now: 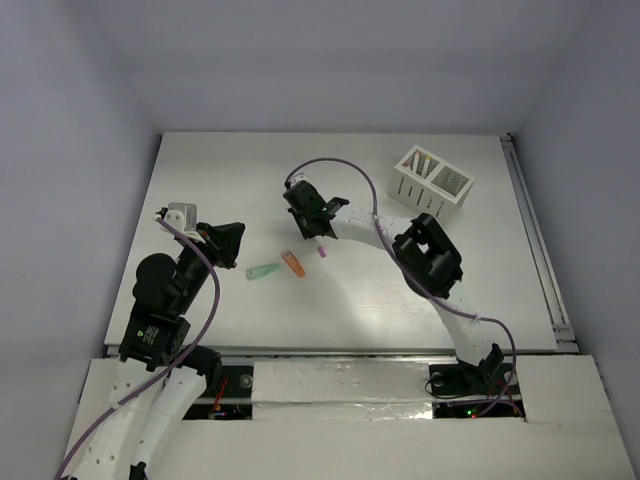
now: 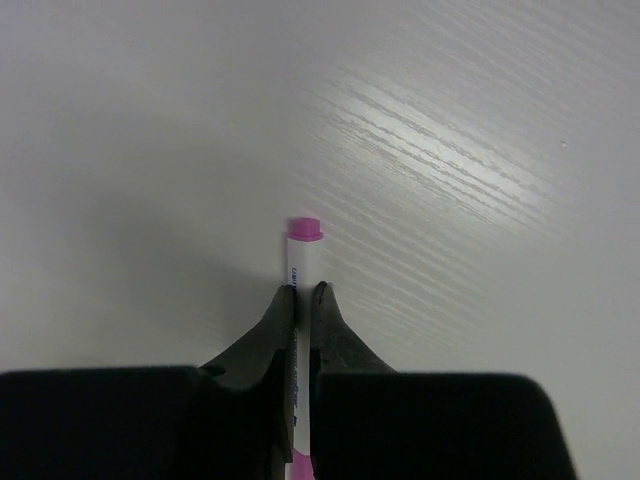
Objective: Sort the stationery into containers
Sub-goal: Pick up the pen from the center of the board, then place the pen in the storage box.
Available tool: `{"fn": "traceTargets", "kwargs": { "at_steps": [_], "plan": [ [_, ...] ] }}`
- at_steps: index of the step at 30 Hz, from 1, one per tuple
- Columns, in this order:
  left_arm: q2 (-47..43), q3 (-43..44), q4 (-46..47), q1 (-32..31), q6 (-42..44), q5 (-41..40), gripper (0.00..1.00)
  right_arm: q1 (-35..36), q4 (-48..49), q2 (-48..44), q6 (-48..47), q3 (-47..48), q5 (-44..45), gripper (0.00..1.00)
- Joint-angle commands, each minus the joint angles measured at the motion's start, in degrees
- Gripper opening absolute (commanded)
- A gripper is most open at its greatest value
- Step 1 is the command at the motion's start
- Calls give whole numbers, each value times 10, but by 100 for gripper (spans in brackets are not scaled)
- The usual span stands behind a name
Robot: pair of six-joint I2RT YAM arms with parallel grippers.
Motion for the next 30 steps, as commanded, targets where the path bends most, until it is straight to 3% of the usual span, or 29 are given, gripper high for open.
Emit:
{"fn": "traceTargets", "kwargs": {
  "at_steps": [1,8,12,16,22,30],
  "plan": [
    [-6,16,29,4,7,7,5,5,-9,-1,-6,-2,32,0],
    [-5,16,30,4,8,6,5,-12,91,-121,-9,-65,77,0],
    [-5,16,29,4,8,6,5,-96,176,-234,-21,-120,81,0],
    [-6,16,29,4,8,6,6,-188,280,-272,-39,-150,89,0],
    [-6,16,29,4,8,6,7,-291,344,-234,-71,-119,116,0],
    [0,16,29,-1,9,6,13,-321,359,-180,-127,-79,133,0]
  ]
}}
